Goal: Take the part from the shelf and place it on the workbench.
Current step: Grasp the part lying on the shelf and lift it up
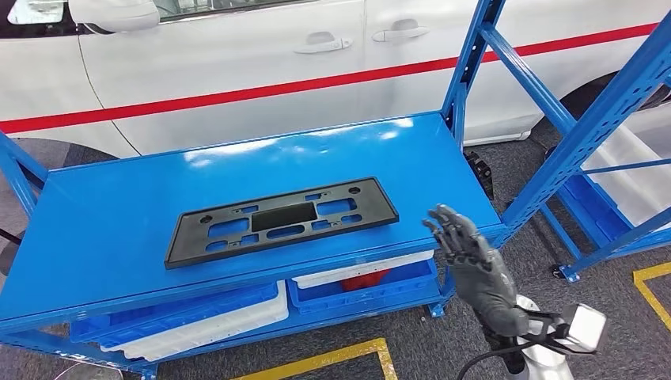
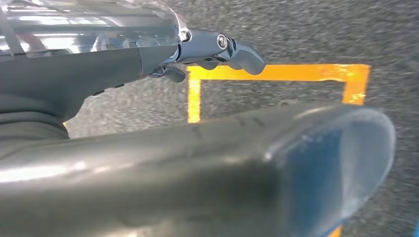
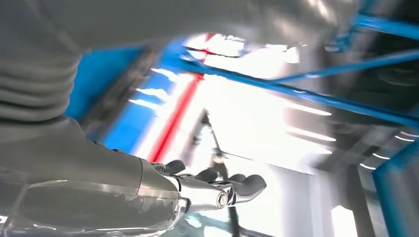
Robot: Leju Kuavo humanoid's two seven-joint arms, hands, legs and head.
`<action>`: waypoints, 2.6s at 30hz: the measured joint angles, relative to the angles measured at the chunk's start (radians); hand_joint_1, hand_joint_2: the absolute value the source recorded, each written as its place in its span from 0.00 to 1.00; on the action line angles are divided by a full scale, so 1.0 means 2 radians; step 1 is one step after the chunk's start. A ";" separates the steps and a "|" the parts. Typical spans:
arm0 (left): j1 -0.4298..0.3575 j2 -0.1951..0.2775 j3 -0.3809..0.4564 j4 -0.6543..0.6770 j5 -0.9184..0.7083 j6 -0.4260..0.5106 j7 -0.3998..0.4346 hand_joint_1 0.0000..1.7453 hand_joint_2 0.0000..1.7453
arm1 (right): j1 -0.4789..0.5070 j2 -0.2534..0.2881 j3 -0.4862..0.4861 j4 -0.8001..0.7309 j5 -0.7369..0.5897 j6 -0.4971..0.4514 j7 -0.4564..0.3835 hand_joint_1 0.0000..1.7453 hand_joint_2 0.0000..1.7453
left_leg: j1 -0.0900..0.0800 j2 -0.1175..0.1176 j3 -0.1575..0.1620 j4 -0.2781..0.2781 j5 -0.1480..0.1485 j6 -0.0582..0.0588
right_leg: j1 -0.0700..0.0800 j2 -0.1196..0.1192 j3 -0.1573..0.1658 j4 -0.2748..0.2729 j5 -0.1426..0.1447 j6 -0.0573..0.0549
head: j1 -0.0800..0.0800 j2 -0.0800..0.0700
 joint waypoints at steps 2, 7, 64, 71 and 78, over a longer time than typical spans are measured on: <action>0.000 -0.001 -0.001 0.000 -0.007 0.009 0.016 0.00 0.00 | -0.023 0.013 0.037 0.039 0.048 -0.056 0.008 0.00 1.00 | 0.002 0.001 -0.018 0.041 -0.024 -0.005 | -0.001 -0.001 0.001 -0.003 0.002 -0.006 | 0.000 0.000; 0.003 -0.007 -0.005 0.000 -0.015 0.028 0.029 0.00 0.00 | -0.094 0.045 0.172 0.135 0.127 -0.196 0.054 0.00 1.00 | 0.003 0.001 -0.060 0.121 -0.046 -0.010 | 0.001 -0.001 0.001 -0.002 0.002 -0.009 | 0.000 0.000; 0.009 -0.009 -0.022 0.000 -0.036 0.023 0.008 0.00 0.00 | -0.388 0.198 0.385 0.617 0.605 -0.548 0.305 0.00 1.00 | 0.007 0.002 -0.029 0.060 -0.031 -0.013 | 0.004 -0.003 -0.006 -0.006 0.012 -0.013 | 0.000 0.000; 0.008 -0.006 -0.022 0.000 -0.037 0.022 0.009 0.00 0.00 | -0.392 0.196 0.370 0.647 0.624 -0.539 0.328 0.19 1.00 | 0.009 0.003 -0.016 0.029 0.003 -0.015 | 0.006 -0.002 -0.004 -0.003 0.008 -0.010 | 0.000 0.000; 0.008 -0.006 -0.023 0.000 -0.036 0.022 0.006 0.00 0.00 | -0.410 0.179 0.355 0.678 0.663 -0.498 0.420 1.00 1.00 | 0.008 0.002 0.002 -0.013 0.013 0.008 | 0.006 -0.002 -0.018 0.026 -0.012 0.008 | 0.000 0.000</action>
